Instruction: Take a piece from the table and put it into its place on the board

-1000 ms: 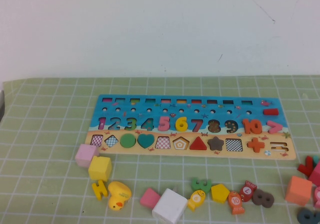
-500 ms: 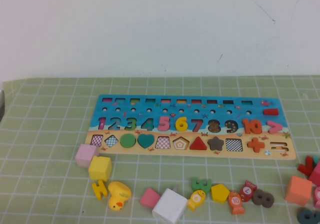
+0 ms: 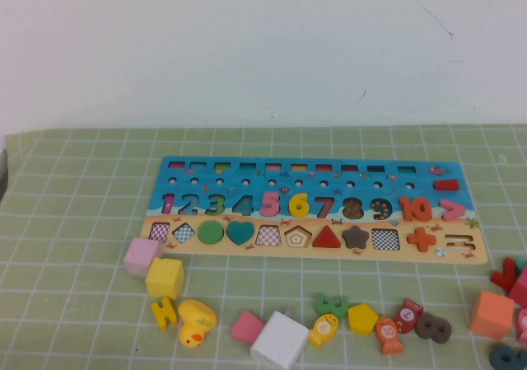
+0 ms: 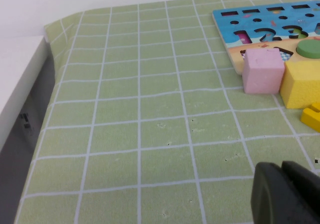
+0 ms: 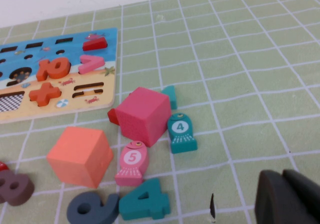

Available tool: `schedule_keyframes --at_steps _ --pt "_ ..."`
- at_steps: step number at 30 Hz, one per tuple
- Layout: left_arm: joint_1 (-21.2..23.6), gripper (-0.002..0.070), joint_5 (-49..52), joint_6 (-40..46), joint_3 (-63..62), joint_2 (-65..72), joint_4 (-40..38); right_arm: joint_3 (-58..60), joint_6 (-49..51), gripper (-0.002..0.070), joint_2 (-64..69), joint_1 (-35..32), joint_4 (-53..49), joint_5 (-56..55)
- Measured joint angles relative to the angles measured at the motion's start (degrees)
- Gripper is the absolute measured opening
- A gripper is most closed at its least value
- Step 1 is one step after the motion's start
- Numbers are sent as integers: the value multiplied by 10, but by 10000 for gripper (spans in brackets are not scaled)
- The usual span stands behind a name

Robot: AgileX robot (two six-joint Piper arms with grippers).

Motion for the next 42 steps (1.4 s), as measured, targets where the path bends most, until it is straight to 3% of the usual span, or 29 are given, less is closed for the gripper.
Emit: schedule_keyframes --at_steps 42 --pt "0 -2 0 0 0 0 -6 0 0 -3 -9 0 0 -2"
